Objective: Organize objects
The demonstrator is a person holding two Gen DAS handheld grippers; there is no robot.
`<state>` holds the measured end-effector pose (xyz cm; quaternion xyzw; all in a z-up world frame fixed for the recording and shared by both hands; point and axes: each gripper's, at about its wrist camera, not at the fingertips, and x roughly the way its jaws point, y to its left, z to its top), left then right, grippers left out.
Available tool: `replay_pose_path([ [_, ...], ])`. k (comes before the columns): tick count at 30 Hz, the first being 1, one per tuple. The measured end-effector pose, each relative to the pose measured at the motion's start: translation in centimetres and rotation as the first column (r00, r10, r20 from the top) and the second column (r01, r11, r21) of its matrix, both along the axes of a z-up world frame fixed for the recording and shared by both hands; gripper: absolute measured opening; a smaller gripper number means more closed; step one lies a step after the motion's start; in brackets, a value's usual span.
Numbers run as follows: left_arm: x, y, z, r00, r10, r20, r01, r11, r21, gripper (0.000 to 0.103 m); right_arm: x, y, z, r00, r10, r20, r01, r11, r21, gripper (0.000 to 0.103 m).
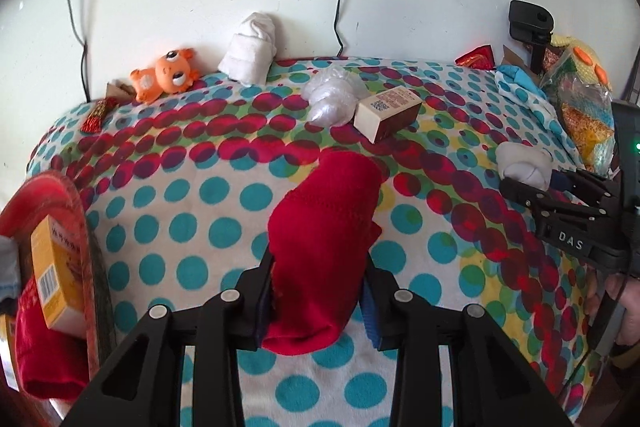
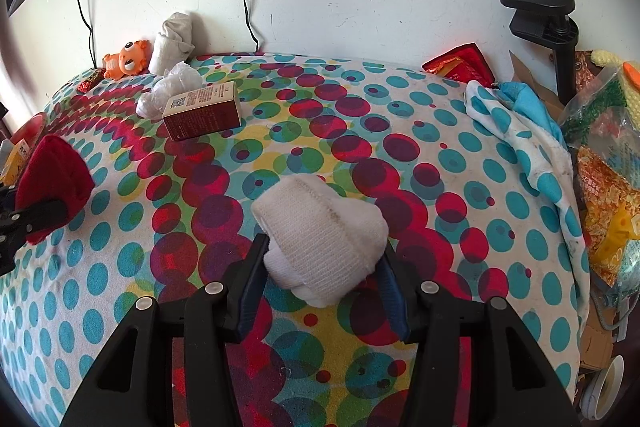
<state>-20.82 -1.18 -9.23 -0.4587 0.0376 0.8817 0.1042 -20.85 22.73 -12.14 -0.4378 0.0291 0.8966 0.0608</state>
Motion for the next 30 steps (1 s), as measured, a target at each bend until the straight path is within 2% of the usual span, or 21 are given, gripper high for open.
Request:
replay_pose_path([
  [18,3.7,-3.6,1.5,0.993,0.117,-0.019,-0.117,0.993,-0.014,0.036,0.1,0.0,-0.3,1.0,-0.003,-0.001,0.003,1.0,0.003,0.05],
  [30,5.6,-6.0,4.3,0.98,0.191,-0.063,-0.193,0.981,-0.032,0.036,0.1,-0.1,-0.2,1.0,-0.005,0.0,0.005,1.0,0.007,0.05],
])
